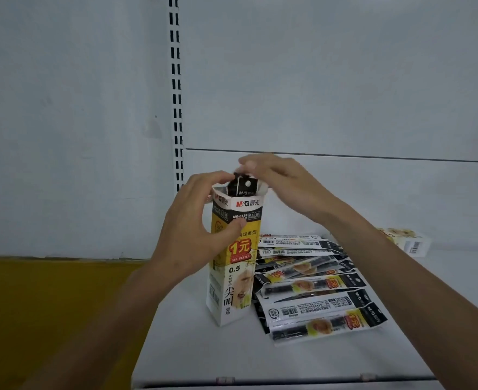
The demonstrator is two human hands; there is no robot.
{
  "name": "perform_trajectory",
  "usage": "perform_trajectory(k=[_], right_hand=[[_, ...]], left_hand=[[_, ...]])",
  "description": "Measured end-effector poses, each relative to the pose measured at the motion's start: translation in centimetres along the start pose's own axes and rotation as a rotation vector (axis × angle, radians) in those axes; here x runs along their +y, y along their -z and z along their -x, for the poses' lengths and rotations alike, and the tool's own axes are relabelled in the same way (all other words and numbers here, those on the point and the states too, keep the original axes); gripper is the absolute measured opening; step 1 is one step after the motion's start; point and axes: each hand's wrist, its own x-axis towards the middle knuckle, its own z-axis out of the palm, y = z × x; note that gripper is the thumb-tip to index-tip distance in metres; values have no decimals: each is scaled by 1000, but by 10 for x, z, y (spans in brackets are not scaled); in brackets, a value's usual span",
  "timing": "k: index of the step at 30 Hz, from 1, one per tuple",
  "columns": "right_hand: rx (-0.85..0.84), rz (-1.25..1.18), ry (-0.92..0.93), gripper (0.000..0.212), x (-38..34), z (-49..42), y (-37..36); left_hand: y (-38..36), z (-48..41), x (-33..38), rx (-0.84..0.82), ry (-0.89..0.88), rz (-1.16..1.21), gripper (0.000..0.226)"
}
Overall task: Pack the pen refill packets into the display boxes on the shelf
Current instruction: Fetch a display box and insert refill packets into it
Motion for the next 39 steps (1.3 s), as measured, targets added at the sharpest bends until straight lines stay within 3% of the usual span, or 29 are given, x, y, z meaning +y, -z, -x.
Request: perform_trajectory(k=[2, 4, 6, 8, 10, 13, 18, 23, 28, 36, 39], right_hand=[[137, -88, 23, 17, 10, 0, 7], [200, 84, -12, 14, 29, 2, 16], [31, 375, -150, 18, 54, 7, 22], [-249, 523, -339, 33, 81, 16, 19], [-385, 634, -440, 48, 102, 25, 13], [-304, 715, -404, 46, 113, 29, 9], [-234, 716, -371, 25, 113, 30, 14], [-69, 806, -344, 28, 112, 34, 18], [-313, 956, -480, 35, 106, 36, 9], [-173, 940, -400, 30, 99, 37, 13], [-128, 762, -380, 27, 94, 34, 17]], left_hand=[[2, 0, -2, 5, 2, -20, 45], [5, 0, -3, 8, -6, -41, 38], [5, -1, -5, 21, -4, -58, 34], [2, 0, -6, 47, 6, -71, 32], [0, 0, -7, 76, 10, -75, 34], [-3, 0, -8, 101, -3, -76, 37], [-4, 0, -7, 103, -25, -75, 36], [-4, 1, -7, 108, -35, -61, 36], [-6, -1, -8, 104, -35, -64, 36], [-6, -1, -9, 105, -30, -42, 36], [-7, -1, -9, 99, -23, -41, 35]])
